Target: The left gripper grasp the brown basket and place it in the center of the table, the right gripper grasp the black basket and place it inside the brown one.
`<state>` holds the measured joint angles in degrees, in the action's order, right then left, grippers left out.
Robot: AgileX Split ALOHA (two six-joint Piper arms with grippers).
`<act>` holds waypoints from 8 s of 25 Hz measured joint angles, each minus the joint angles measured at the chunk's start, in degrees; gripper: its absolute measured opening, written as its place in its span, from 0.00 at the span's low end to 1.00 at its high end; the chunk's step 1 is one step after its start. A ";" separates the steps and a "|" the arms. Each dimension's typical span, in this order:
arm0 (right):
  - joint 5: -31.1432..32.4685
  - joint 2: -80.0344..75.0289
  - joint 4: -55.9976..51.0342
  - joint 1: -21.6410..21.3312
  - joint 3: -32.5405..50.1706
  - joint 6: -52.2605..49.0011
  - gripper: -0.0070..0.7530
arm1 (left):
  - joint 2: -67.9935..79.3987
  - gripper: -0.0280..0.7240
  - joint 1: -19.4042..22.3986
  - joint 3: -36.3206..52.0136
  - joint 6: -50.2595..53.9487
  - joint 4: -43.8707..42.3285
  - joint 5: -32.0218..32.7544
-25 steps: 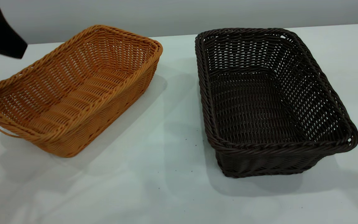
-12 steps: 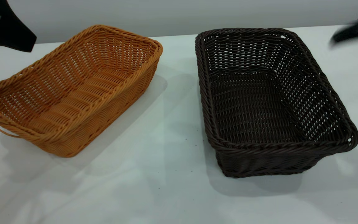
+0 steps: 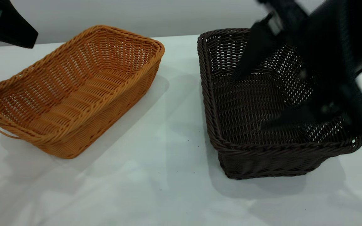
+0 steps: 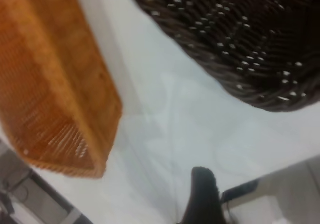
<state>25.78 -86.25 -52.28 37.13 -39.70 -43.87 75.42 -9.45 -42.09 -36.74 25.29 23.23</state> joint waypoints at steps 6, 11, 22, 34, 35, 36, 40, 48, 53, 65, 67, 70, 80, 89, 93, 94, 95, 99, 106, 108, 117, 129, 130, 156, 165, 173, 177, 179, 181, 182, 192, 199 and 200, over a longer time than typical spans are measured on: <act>-4.28 -1.95 3.91 1.87 0.00 -12.12 0.66 | 0.00 0.74 0.00 0.00 0.05 -0.05 0.00; -5.83 -4.14 10.59 1.87 0.01 -22.20 0.65 | 0.00 0.74 0.00 0.00 0.10 -0.05 0.05; -8.24 -6.57 14.70 1.87 1.34 -30.11 0.59 | 0.00 0.74 0.00 0.00 -0.65 2.81 0.17; -14.11 -9.48 15.32 1.87 3.59 -29.87 0.59 | 0.00 0.74 0.00 0.00 -0.65 2.94 0.24; -14.36 -9.82 15.32 1.87 3.59 -29.87 0.59 | 0.00 0.74 0.00 0.00 -0.65 2.94 0.24; -14.49 -10.34 15.32 1.87 3.59 -29.87 0.59 | 0.00 0.74 0.00 0.00 -0.65 2.94 0.24; -13.10 -12.74 15.32 1.87 3.59 -29.87 0.59 | 0.00 0.74 0.00 0.00 -0.65 2.94 0.31; -18.41 -16.95 15.37 1.81 3.59 -29.87 0.59 | 0.00 0.74 0.00 0.00 -0.65 2.94 1.01; -19.26 -18.67 15.37 1.77 3.54 -29.87 0.59 | 0.00 0.74 0.00 0.00 -0.65 2.94 1.67; -23.07 -21.72 14.48 1.77 3.54 -30.46 0.48 | 0.00 0.74 0.00 0.00 -0.65 2.89 2.26; -23.25 -21.99 14.48 1.77 3.48 -30.46 0.46 | 0.00 0.74 0.00 0.00 -0.65 2.89 2.32; -23.26 -21.99 14.48 1.77 3.48 -30.46 0.42 | 0.00 0.74 0.00 0.00 -0.65 2.89 2.54; -26.82 -22.04 15.03 1.77 3.48 -29.62 0.33 | 0.00 0.74 0.00 0.00 -0.65 2.89 2.32; -25.78 -22.04 15.48 1.25 3.36 -25.25 0.33 | 4.85 0.74 0.00 -0.02 -1.18 4.69 -0.02; -25.42 -21.52 15.57 -0.08 3.36 -22.84 0.33 | 9.35 0.74 -1.42 -0.51 -2.00 6.34 -3.60; -25.42 -21.25 15.65 -0.65 3.26 -21.81 0.33 | 10.64 0.74 -2.09 -1.05 -2.52 6.34 -4.21; -25.78 -20.89 15.78 -1.37 3.26 -20.58 0.33 | 11.99 0.74 -3.00 -1.62 -3.13 6.34 -4.59; -23.66 -19.45 15.80 -5.23 3.24 -15.43 0.33 | 17.25 0.74 -6.44 -5.23 -3.51 6.29 -4.59; -22.86 -17.98 15.62 -12.26 2.36 -6.32 0.33 | 25.17 0.74 -11.07 -10.24 1.26 6.34 -8.97; -22.04 -17.98 15.62 -13.34 1.60 -3.88 0.33 | 26.87 0.74 -11.51 -10.42 1.34 6.34 -10.43; -20.84 -17.98 15.57 -13.35 -4.00 3.60 0.33 | 33.46 0.74 -13.03 -11.40 4.01 6.34 -16.42; -20.10 -17.98 15.60 -13.35 -5.86 7.40 0.33 | 39.67 0.74 -14.00 -12.09 4.01 7.71 -21.18; -20.15 -17.98 15.60 -13.35 -5.86 7.75 0.33 | 40.13 0.73 -14.12 -12.09 4.01 7.68 -21.54; -11.06 -13.18 15.98 -24.73 -11.14 22.83 0.33 | 42.14 0.19 -14.79 -12.26 -15.97 7.54 -1.85; 4.75 -13.18 16.16 -26.99 -22.73 36.23 0.33 | 41.38 0.19 -21.81 -11.97 -24.52 7.49 6.71; 12.70 -13.18 15.63 -26.99 -27.37 43.19 0.33 | 37.87 0.17 -30.40 -12.03 -36.07 7.49 5.43; 12.76 -13.18 15.63 -26.99 -27.37 43.33 0.33 | 37.57 0.17 -32.49 -12.09 -38.44 7.44 4.79; 12.76 -13.18 15.63 -26.99 -27.37 43.46 0.33 | 37.52 0.17 -32.59 -12.16 -38.44 7.36 4.76; 12.76 -13.18 15.63 -26.99 -27.37 43.46 0.33 | 37.46 0.17 -32.59 -12.16 -38.28 7.36 4.71; 12.76 -13.18 15.63 -26.99 -27.37 43.55 0.33 | 37.46 0.17 -32.59 -12.17 -37.89 7.29 4.70; 12.82 -13.18 15.63 -26.99 -27.37 44.28 0.33 | 37.40 0.17 -32.48 -12.22 -34.74 7.29 3.07; 12.88 -13.18 15.63 -26.99 -27.37 44.91 0.33 | 37.40 0.41 -32.48 -12.22 -34.44 7.40 4.76; 12.88 -13.18 15.63 -26.99 -27.37 45.06 0.33 | 37.40 0.49 -32.48 -12.22 -34.44 7.40 5.02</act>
<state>38.66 -99.43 -36.65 10.14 -67.07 1.19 112.82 -41.94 -54.31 -71.18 32.70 28.25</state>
